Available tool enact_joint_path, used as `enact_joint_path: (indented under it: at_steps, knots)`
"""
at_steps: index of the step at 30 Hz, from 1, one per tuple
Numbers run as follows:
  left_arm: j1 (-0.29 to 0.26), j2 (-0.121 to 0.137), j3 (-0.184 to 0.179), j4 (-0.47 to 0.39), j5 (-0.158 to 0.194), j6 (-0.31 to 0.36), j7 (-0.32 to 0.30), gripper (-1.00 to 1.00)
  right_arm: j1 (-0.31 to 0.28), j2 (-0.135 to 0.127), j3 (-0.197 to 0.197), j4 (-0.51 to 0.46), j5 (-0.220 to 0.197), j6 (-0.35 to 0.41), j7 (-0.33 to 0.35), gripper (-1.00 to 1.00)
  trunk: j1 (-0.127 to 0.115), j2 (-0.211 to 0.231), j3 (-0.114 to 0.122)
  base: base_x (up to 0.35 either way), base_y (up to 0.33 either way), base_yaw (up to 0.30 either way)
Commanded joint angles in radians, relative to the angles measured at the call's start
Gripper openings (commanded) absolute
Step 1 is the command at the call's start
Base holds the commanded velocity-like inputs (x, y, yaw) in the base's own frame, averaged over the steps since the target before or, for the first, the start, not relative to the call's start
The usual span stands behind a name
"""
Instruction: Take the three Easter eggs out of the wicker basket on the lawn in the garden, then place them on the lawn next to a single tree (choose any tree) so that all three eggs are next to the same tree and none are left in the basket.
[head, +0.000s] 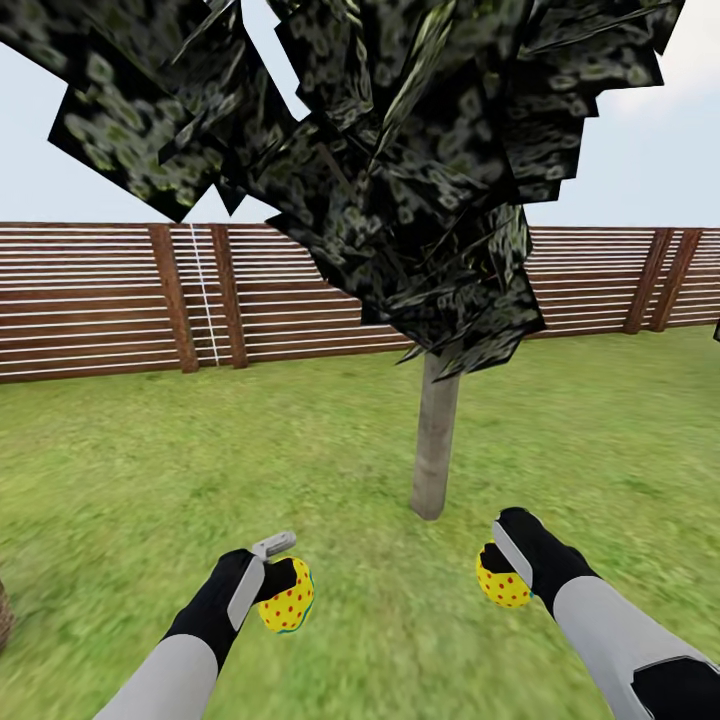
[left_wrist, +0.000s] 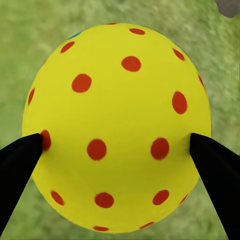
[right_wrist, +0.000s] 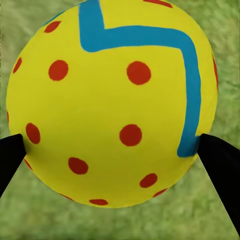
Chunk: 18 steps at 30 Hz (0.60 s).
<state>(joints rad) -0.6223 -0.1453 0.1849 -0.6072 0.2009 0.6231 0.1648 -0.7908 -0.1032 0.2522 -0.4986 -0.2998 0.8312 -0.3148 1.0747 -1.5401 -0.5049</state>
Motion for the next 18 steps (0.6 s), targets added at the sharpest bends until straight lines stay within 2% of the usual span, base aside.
enact_joint_path:
  at_steps: [1,3,18]
  knots:
    - [-0.001,-0.002,0.004,-0.002,0.011,0.004,0.007,-1.00,-0.001,0.007,0.008,-0.001,-0.010,0.003,-0.007,-1.00,0.004,-0.008,-0.004,0.001,0.000,0.000]
    - [-0.001,-0.002,0.004,-0.002,0.012,0.004,0.008,-1.00,-0.001,0.018,0.007,-0.002,-0.009,0.004,-0.008,-1.00,0.012,-0.022,-0.011,0.000,0.000,0.000]
    - [-0.001,-0.002,0.005,-0.002,0.017,-0.016,0.010,-1.00,-0.001,0.014,0.006,-0.006,-0.010,0.006,-0.004,-1.00,0.069,-0.127,-0.058,0.000,0.000,0.000]
